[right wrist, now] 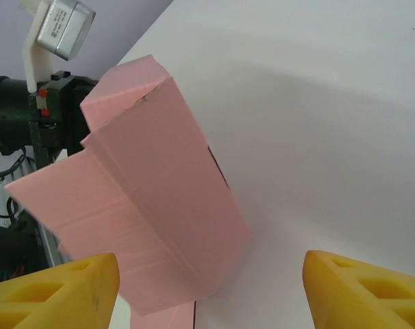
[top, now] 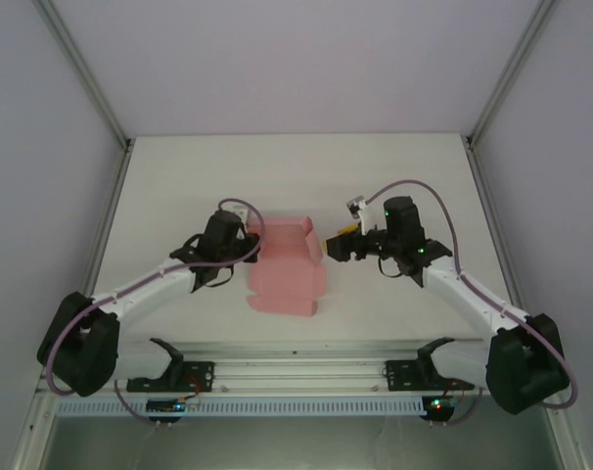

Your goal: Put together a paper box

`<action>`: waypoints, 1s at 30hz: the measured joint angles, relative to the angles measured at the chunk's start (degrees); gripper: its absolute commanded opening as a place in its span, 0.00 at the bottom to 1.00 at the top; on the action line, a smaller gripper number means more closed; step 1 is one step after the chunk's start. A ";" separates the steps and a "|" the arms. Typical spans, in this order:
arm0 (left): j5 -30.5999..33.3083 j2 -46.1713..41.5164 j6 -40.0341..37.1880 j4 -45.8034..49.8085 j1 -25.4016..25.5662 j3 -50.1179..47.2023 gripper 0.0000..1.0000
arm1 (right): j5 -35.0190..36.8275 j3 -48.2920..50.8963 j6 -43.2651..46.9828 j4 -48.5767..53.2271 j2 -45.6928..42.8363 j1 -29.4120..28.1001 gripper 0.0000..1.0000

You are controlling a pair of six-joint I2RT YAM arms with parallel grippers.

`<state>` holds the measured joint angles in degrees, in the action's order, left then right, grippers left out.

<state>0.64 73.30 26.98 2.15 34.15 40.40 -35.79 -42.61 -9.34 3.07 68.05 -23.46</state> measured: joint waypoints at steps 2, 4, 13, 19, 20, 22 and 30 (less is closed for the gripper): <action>-0.02 0.00 -0.02 0.00 0.00 0.37 0.00 | 0.00 -1.57 0.94 0.61 1.53 -0.68 0.73; 0.00 0.04 -0.20 0.02 0.00 0.66 0.00 | -0.04 -3.50 2.01 1.42 3.08 -1.66 0.73; 0.00 1.09 -0.20 1.09 0.00 1.20 0.00 | 6.23 -8.31 5.99 5.20 7.23 -9.35 0.70; 0.07 1.09 -0.15 1.57 0.00 1.25 0.00 | 21.94 -10.32 5.57 5.75 9.75 -14.78 0.54; 0.17 1.09 -0.13 1.75 0.00 1.25 0.00 | 24.94 -10.60 5.55 5.73 10.14 -15.78 0.50; 0.42 1.09 0.04 2.29 0.00 1.27 0.00 | 30.40 -11.04 5.25 5.51 11.06 -17.55 0.39; 3.54 2.36 2.71 5.77 1.36 3.98 0.00 | 54.84 -14.36 2.03 3.48 18.38 -22.82 0.11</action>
<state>4.19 75.66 29.69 7.92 35.51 44.38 19.05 -56.97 -7.31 6.55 86.43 -46.28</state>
